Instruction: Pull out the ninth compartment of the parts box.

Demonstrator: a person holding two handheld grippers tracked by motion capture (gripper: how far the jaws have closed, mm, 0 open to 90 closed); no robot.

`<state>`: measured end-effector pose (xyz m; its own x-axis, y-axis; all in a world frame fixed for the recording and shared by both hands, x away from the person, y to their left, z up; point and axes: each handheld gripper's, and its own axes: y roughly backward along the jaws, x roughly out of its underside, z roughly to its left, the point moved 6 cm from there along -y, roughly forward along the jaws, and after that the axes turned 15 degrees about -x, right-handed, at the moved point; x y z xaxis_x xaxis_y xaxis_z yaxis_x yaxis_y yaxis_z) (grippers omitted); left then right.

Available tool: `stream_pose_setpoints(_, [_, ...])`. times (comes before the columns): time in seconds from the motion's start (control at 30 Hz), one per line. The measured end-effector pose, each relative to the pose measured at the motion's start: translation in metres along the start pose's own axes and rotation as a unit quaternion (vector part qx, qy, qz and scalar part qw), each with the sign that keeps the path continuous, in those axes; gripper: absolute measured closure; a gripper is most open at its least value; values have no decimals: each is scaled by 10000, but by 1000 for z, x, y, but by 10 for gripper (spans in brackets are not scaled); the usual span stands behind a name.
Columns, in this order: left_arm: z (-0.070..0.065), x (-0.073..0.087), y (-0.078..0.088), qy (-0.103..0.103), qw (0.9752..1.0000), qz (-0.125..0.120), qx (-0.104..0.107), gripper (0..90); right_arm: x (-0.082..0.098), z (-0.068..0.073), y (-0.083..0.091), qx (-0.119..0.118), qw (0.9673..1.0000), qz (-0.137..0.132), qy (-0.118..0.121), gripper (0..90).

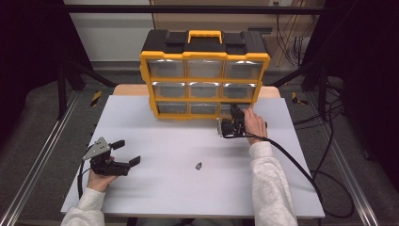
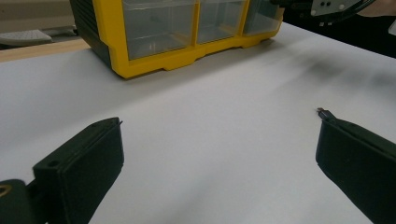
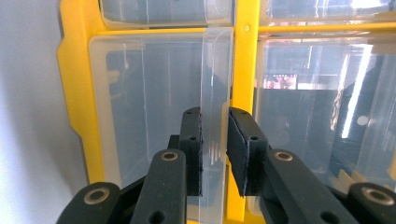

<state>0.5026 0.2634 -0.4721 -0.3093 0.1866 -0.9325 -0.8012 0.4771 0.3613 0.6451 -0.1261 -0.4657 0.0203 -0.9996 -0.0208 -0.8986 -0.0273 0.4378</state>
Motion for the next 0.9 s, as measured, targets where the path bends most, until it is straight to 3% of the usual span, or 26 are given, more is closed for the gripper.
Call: stream_pose_setpoints(0.9, [-1, 0, 0, -3, 10000, -5, 3, 3, 0, 7, 16, -93, 9999, -63, 97, 766])
